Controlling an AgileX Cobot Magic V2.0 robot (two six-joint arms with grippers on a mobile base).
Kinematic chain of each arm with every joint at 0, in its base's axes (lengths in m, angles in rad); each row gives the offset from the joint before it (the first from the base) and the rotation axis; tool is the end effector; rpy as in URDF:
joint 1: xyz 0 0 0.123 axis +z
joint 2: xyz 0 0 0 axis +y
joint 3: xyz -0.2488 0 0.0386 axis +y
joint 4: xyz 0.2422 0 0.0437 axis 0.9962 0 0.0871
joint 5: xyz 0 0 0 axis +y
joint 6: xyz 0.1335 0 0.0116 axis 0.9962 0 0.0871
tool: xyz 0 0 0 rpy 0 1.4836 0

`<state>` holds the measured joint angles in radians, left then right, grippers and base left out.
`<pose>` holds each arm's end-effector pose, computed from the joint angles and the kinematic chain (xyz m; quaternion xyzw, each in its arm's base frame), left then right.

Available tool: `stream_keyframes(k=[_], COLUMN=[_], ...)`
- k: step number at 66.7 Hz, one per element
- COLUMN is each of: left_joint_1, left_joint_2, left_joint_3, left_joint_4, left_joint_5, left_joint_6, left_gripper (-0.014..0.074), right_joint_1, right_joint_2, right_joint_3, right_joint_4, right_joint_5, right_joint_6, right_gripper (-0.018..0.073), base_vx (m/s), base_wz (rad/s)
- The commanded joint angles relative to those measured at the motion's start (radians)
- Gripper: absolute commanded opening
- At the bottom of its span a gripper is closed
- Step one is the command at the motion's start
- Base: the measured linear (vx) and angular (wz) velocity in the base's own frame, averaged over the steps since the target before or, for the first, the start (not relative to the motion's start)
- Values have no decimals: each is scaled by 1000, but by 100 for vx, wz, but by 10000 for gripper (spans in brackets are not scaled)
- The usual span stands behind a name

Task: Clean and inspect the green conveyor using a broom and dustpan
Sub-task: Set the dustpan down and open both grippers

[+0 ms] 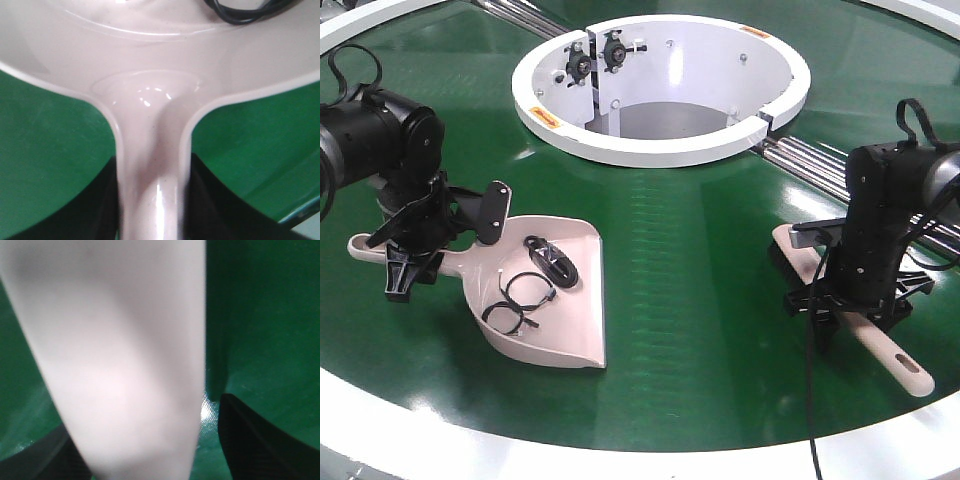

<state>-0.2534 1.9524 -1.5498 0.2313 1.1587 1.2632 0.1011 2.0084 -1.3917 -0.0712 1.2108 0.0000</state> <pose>0.3772 -0.0686 0.1546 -0.7121 -0.6921 -0.1176 0.0101 0.3399 0.0255 0.0958 0.0656 -0.9937 0.0364 0.0829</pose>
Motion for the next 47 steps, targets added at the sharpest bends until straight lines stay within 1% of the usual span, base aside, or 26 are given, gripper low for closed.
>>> stream_keyframes(k=[1, 12, 21, 27, 33, 41, 43, 47], left_joint_1=[-12, -12, -12, -12, -12, -12, -12, -12], left_joint_2=[-46, -46, -46, -46, -46, -48, -50, -53], left_joint_3=[-26, -26, -26, -26, -26, -26, -26, -26], left_joint_4=[-68, -106, -129, -147, -151, -151, -151, -151], left_joint_5=[0, 5, 11, 11, 7, 10, 12, 13], left_joint_6=[24, 13, 12, 7, -22, -47, -61, -91], left_gripper=[-4, 21, 94, 174, 270, 424, 475, 541], right_joint_1=[-3, -3, -3, -3, -3, -3, -3, -3], right_joint_2=[-50, -70, -110, -130, -141, -156, -161, -170], right_joint_3=[-22, -22, -22, -22, -22, -22, -22, -22], right_joint_4=[-4, -4, -5, -5, -7, -7, -7, -7], right_joint_5=[9, -8, -47, -54, -52, -47, -47, -47], right_joint_6=[-8, -8, -8, -8, -8, -8, -8, -8], right_gripper=[477, 477, 477, 477, 477, 477, 477, 477], base_vx=[0, 0, 0, 0, 0, 0, 0, 0], base_wz=[0, 0, 0, 0, 0, 0, 0, 0])
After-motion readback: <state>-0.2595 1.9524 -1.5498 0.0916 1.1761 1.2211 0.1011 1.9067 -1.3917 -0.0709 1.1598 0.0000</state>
